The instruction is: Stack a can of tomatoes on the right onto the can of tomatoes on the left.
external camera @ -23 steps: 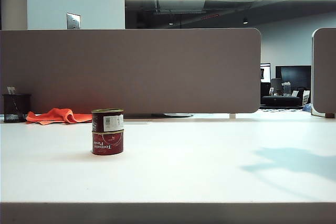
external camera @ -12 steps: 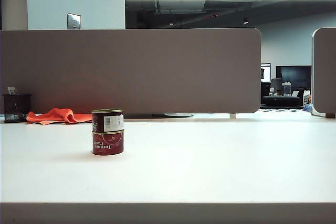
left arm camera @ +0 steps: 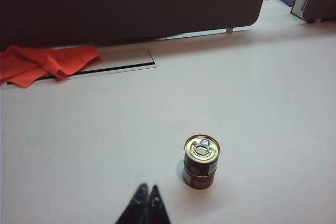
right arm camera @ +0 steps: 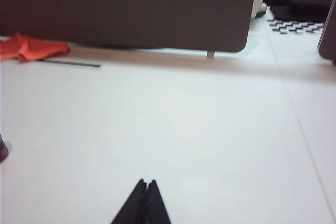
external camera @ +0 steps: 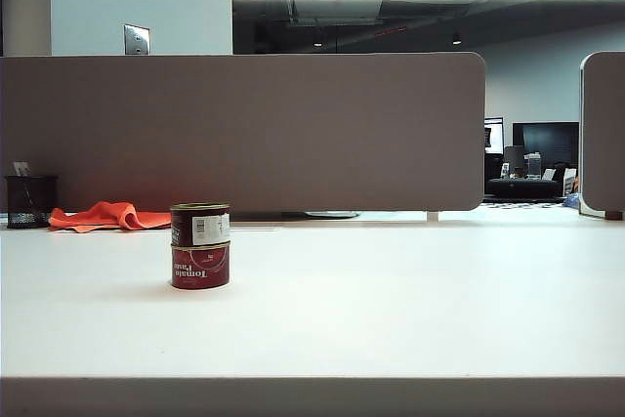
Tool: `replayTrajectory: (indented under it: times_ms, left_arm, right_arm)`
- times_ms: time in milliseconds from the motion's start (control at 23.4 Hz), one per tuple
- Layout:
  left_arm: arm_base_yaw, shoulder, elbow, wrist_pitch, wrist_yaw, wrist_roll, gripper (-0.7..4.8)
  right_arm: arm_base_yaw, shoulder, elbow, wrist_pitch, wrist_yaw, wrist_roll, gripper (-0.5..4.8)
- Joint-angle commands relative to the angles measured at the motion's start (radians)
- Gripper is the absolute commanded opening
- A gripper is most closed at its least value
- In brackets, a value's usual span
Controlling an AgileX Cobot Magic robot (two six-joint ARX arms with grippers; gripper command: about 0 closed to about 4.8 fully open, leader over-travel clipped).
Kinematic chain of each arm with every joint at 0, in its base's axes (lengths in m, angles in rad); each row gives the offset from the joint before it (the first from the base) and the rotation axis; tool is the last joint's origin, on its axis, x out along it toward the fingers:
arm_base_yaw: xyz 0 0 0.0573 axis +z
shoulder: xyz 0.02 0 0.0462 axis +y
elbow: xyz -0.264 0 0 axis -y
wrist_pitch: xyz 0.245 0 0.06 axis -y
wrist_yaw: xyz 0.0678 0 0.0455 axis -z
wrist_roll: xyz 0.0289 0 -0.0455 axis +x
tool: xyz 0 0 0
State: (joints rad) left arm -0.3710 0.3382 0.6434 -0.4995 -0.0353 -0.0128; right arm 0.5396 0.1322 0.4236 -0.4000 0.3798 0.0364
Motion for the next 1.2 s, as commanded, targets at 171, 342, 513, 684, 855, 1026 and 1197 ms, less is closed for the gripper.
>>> replayTrajectory:
  times_ms: [171, 342, 513, 684, 855, 1026, 1197]
  left_arm:
    - [0.001, 0.0, -0.246, 0.349, 0.093, 0.038, -0.06]
    - [0.001, 0.0, -0.388, 0.491, 0.084, -0.02, -0.06]
    - [0.001, 0.0, -0.5, 0.593, 0.063, -0.025, -0.06]
    - [0.001, -0.001, -0.549, 0.651, 0.047, -0.025, -0.06]
    - [0.001, -0.002, -0.574, 0.676, 0.047, -0.025, -0.06]
    - [0.001, -0.003, -0.591, 0.706, 0.054, -0.025, -0.06]
    - [0.001, -0.045, -0.621, 0.745, 0.057, -0.025, -0.06]
  right_arm:
    - [0.001, 0.001, -0.137, 0.203, -0.012, -0.012, -0.05]
    - [0.0, 0.001, -0.205, 0.243, 0.01, -0.015, -0.05]
    - [0.0, 0.001, -0.274, 0.281, 0.01, -0.016, -0.05]
    - [0.0, 0.0, -0.319, 0.331, -0.002, -0.044, -0.05]
    - [0.0, 0.0, -0.335, 0.353, -0.055, -0.071, -0.05]
    - [0.0, 0.0, -0.34, 0.352, -0.081, -0.076, -0.05]
    - [0.0, 0.0, -0.367, 0.359, -0.088, -0.09, -0.05]
